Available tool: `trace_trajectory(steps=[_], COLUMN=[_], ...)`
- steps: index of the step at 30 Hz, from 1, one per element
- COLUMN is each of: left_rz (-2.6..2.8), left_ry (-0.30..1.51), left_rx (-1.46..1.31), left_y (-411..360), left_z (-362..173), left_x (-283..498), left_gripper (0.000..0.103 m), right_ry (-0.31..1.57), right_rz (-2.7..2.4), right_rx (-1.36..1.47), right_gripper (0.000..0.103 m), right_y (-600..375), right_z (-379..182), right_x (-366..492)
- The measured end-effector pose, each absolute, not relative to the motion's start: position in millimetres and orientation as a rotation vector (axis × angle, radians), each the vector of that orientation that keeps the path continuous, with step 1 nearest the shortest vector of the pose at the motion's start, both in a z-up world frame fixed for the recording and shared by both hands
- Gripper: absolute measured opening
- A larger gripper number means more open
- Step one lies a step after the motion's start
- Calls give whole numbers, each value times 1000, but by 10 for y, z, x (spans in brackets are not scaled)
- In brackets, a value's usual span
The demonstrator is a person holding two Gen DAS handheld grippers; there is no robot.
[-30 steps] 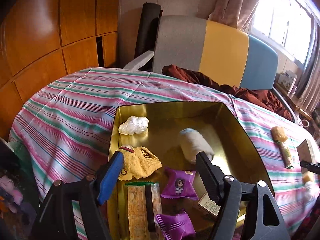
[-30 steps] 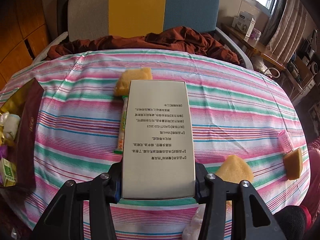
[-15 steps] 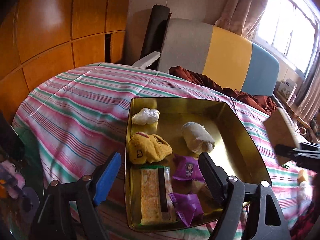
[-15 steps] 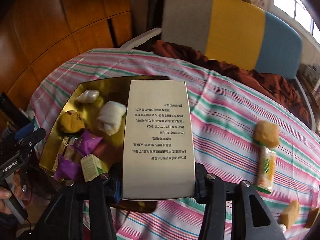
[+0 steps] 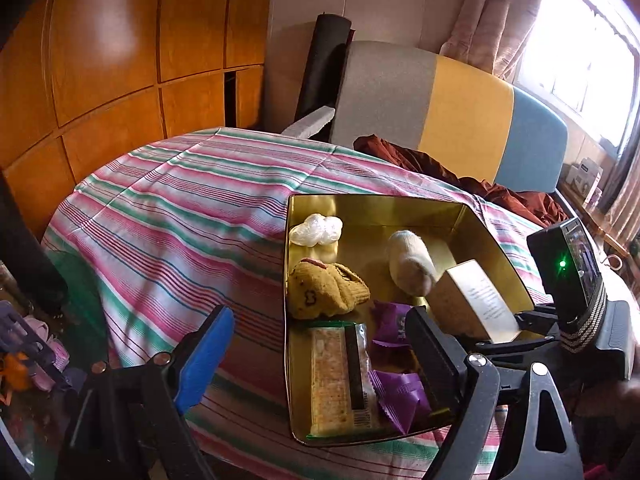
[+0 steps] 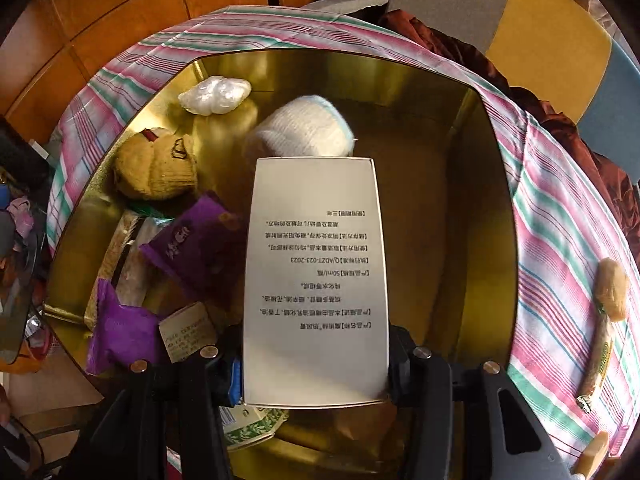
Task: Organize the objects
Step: 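Carry the cream box into the gold tray and open the right gripper, then move both grippers back toward the rice packet and yellow sponges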
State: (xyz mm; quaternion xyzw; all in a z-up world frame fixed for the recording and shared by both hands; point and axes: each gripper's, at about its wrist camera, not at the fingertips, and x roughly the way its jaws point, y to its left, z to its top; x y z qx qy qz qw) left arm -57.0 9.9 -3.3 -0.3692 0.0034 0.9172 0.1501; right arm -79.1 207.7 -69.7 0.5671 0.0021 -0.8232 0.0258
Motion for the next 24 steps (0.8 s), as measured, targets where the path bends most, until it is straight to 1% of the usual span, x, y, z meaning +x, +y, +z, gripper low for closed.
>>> trace_trajectory(steps=[3,4,5,7,16,24], left_rz=[2638,2637,2635,2630,2616,2592], left_ry=[35,40,44,44,84,137], left_rx=[-1064,-1066,-1071,-1074,-1066,-1047], left_y=[128,134,144,155,279,434], left_z=[-31,-31,-31,-33,-3,38], left_x=[-558,-552,-547,-540,-490,-416], left_gripper=[90,90,95,101,103,103], right_ry=[-11,-27,-40,-44,-115,-252], right_rz=[-2559,-2566,-2574,-2597,-2732,-2873], right_rx=[1718,1706,1692,1664,1543,1507], right_gripper=[54,60,69,81,83,83], right_y=[2025,2029,2037,2057,2287,2846], right_z=[-693,-681,-664,-618,-302,-87], right_x=[-770,-758,-744,-698,-457,-115])
